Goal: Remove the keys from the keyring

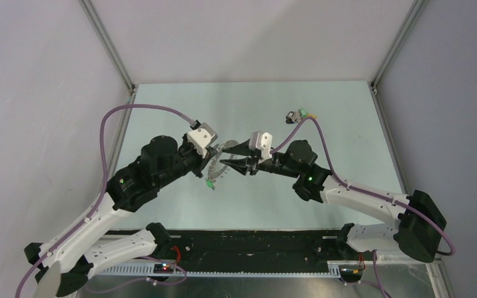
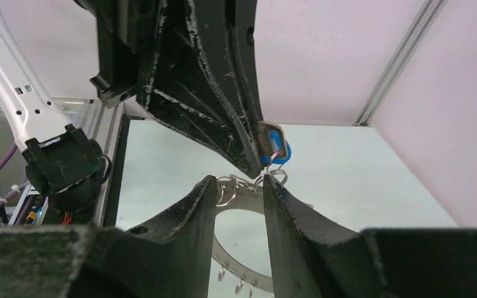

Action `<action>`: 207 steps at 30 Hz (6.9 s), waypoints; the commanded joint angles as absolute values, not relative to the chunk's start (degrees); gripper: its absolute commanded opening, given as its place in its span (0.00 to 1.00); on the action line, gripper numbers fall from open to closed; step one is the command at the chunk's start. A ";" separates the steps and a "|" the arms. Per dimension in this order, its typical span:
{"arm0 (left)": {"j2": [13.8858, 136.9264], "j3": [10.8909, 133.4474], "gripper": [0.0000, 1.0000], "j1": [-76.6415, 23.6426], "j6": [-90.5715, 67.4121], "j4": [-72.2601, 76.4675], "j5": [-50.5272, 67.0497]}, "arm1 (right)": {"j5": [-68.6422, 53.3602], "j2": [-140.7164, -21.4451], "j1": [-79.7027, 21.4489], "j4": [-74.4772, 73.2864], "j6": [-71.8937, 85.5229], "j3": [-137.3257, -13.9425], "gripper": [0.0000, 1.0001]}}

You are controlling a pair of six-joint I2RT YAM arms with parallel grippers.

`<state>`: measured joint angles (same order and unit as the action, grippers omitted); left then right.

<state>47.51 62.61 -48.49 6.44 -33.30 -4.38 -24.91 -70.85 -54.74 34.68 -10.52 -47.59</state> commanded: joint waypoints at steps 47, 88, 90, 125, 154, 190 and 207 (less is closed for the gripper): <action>62.31 89.88 0.00 -46.11 -27.85 -55.94 8.52 | -20.15 -65.34 -55.54 36.25 -15.53 -42.03 0.48; 70.11 90.70 0.00 -38.20 -45.79 -55.85 20.69 | -16.21 -54.46 -52.66 36.35 -17.19 -35.07 0.50; 70.14 90.70 0.00 -38.23 -45.93 -55.85 20.85 | -17.19 -55.27 -52.67 38.00 -16.60 -35.11 0.49; 67.87 89.12 0.00 -38.17 -46.17 -55.78 22.48 | -16.43 -65.26 -53.79 47.17 -12.40 -39.37 0.00; 71.39 80.60 0.00 -32.17 -41.42 -55.54 32.74 | -29.15 -60.18 -56.47 45.21 -31.52 -36.79 0.00; 69.08 86.76 0.00 -32.33 -34.06 -53.04 32.08 | -20.63 -54.72 -51.65 55.09 -13.91 -26.54 0.43; 68.35 88.67 0.00 -32.38 -35.91 -53.16 32.70 | -10.31 -58.28 -54.24 46.58 -16.20 -29.41 0.69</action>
